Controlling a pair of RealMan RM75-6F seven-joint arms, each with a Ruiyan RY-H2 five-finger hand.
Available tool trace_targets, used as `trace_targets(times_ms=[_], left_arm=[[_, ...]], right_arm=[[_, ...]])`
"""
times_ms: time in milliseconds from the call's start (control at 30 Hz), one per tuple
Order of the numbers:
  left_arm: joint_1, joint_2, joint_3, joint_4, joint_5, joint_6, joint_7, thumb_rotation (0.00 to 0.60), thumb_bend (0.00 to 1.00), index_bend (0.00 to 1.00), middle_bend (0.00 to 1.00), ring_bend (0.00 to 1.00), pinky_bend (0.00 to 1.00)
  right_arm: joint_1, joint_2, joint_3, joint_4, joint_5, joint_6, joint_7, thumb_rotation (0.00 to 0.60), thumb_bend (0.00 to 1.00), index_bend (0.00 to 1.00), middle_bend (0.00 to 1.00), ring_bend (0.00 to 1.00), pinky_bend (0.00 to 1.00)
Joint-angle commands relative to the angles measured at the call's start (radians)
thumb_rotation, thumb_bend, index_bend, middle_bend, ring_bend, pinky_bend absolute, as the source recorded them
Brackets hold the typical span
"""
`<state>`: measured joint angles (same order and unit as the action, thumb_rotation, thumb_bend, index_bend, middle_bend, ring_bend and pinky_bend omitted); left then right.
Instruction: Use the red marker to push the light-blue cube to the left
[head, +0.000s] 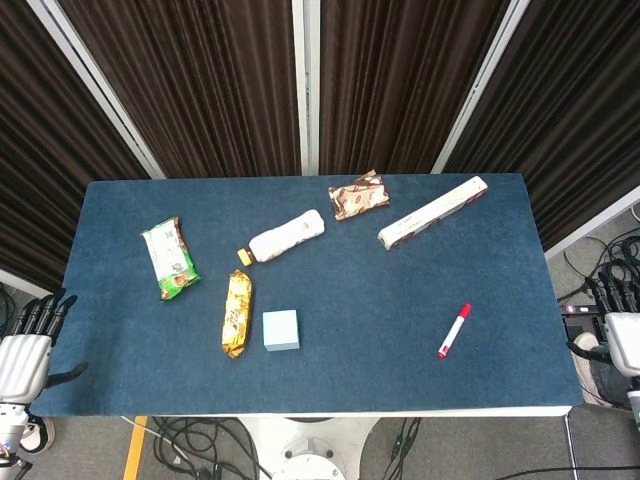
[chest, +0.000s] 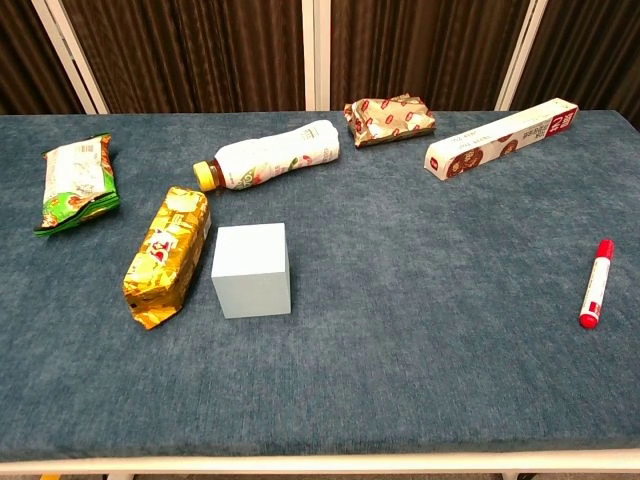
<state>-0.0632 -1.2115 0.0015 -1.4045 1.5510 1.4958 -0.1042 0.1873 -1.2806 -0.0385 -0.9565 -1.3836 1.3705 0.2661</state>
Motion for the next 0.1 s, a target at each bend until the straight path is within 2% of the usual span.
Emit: trace_targets(times_ms=[33, 100], left_arm=[[-0.001, 0.000, 0.003, 0.010, 0.008, 0.000, -0.010, 0.600, 0.00, 0.07, 0.04, 0.00, 0.07], [-0.003, 0.002, 0.004, 0.010, 0.012, 0.001, -0.013, 0.600, 0.00, 0.06, 0.04, 0.00, 0.07]], right_arm=[[-0.045, -0.039, 0.003, 0.067, -0.008, 0.029, 0.049, 0.463, 0.00, 0.00, 0.00, 0.00, 0.00], [-0.048, -0.043, 0.007, 0.075, -0.014, 0.022, 0.054, 0.470, 0.00, 0.00, 0.00, 0.00, 0.00]])
